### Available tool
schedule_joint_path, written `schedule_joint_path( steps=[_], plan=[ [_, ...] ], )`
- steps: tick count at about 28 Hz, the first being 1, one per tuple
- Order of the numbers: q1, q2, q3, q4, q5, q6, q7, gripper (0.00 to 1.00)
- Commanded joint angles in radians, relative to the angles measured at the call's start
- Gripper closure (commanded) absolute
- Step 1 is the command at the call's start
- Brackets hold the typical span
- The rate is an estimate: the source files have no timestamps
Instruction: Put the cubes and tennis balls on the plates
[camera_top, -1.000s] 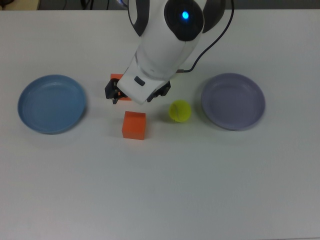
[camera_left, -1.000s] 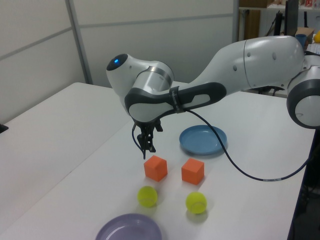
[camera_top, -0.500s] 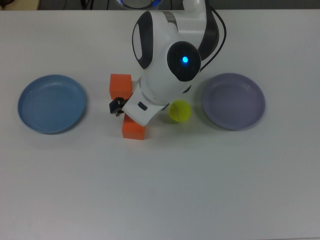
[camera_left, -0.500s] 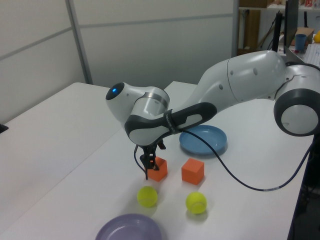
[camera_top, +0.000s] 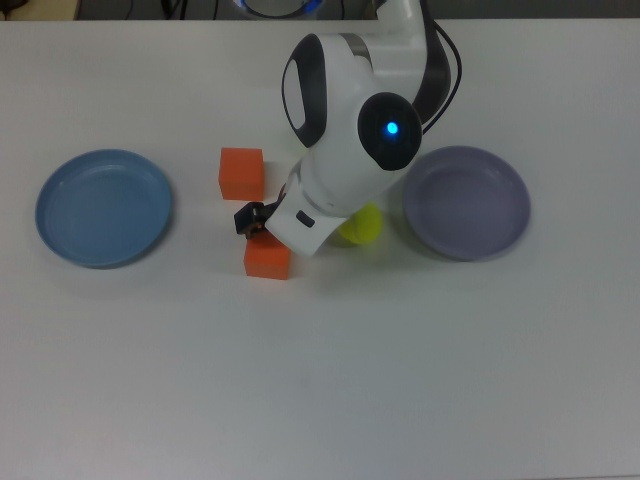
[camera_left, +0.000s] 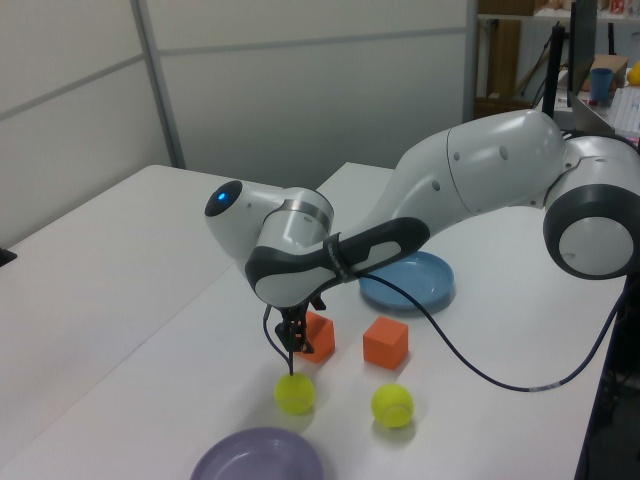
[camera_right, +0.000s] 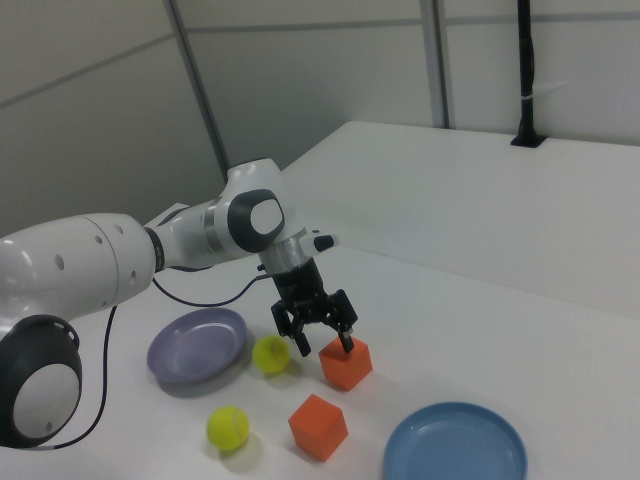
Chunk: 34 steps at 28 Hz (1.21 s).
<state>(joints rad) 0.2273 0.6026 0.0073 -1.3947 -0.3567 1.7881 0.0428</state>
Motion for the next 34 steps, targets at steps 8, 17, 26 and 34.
schedule_joint_path(
  steps=[8,17,26,34],
  plan=[
    [-0.013,0.034,-0.003,-0.044,-0.105,0.086,0.029,0.0],
    [-0.013,0.036,-0.004,-0.037,-0.107,0.086,0.071,1.0],
    [-0.043,-0.009,-0.009,-0.014,-0.09,0.076,0.074,1.0],
    [-0.134,-0.081,-0.029,-0.013,-0.102,-0.064,0.039,1.0]
  ],
)
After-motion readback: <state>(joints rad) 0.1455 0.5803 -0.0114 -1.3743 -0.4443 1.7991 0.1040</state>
